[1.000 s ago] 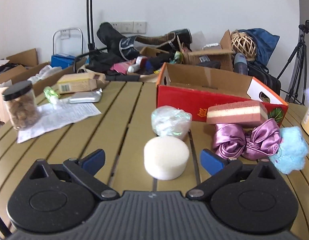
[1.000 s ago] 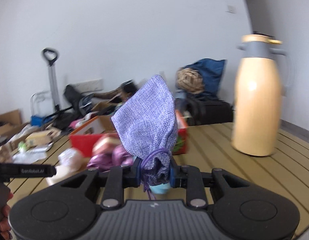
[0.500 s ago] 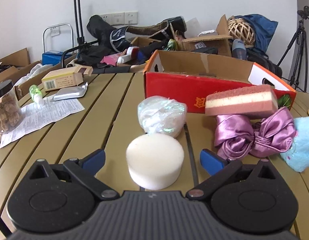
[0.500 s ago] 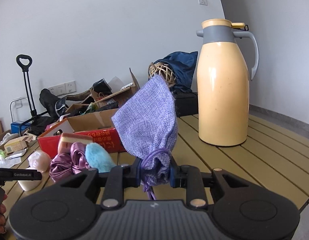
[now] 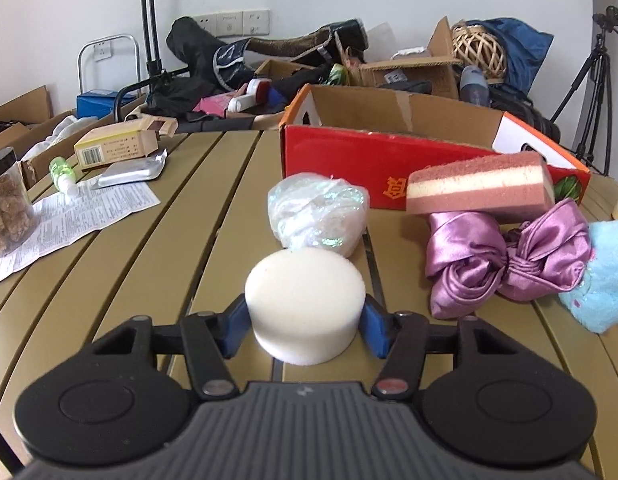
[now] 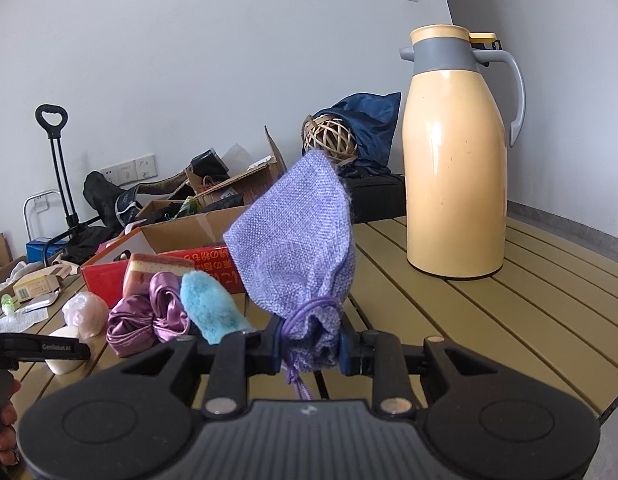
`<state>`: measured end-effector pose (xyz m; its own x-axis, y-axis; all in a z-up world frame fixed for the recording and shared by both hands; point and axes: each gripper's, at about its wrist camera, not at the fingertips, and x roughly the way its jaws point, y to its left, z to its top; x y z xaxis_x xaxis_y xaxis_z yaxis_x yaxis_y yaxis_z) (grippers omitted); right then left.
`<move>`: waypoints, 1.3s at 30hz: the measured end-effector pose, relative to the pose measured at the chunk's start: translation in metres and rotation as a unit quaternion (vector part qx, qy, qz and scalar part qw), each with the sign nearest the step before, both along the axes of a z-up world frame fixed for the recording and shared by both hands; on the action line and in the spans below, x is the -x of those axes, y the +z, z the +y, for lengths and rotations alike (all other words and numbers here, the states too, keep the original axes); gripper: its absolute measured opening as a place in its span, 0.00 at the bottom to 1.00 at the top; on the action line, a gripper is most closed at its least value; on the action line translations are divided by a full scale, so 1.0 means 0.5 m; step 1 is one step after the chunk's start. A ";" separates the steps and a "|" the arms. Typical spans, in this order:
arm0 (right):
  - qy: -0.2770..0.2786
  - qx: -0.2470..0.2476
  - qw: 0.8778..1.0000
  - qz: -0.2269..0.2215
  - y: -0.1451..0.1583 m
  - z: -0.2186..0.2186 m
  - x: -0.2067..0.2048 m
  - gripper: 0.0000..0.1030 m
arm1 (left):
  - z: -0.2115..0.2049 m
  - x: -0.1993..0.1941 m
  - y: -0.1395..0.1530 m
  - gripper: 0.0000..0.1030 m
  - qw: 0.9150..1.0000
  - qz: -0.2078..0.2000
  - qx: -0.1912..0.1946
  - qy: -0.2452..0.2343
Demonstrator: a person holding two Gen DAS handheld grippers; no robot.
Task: Collect trash
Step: 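Close the left gripper on the white round soap, then carry the lavender pouch and white soap down over the black trash bin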
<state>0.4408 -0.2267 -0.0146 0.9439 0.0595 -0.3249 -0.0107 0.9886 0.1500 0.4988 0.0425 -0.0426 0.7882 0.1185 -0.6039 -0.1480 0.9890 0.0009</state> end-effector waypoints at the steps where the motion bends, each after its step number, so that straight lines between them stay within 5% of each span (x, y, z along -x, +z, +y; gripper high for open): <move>1: 0.001 0.000 1.000 0.000 0.000 0.000 -0.001 0.24 | 0.000 0.002 0.000 0.56 1.000 -0.004 0.002 -0.004; 13: 0.021 -0.006 1.000 0.002 -0.001 0.016 0.000 0.24 | -0.005 0.017 0.012 0.55 0.999 -0.033 0.000 0.002; 18: 0.035 -0.009 0.999 -0.004 0.007 0.014 0.015 0.24 | 0.027 0.038 0.025 0.55 0.998 -0.031 0.059 0.021; 28: 0.054 -0.015 0.998 -0.037 0.039 0.013 0.089 0.24 | 0.035 0.166 0.081 0.55 0.994 -0.063 0.084 0.028; 39: 0.078 -0.002 0.996 -0.042 0.017 0.020 0.213 0.24 | -0.016 0.328 0.099 0.55 0.991 -0.098 0.086 -0.023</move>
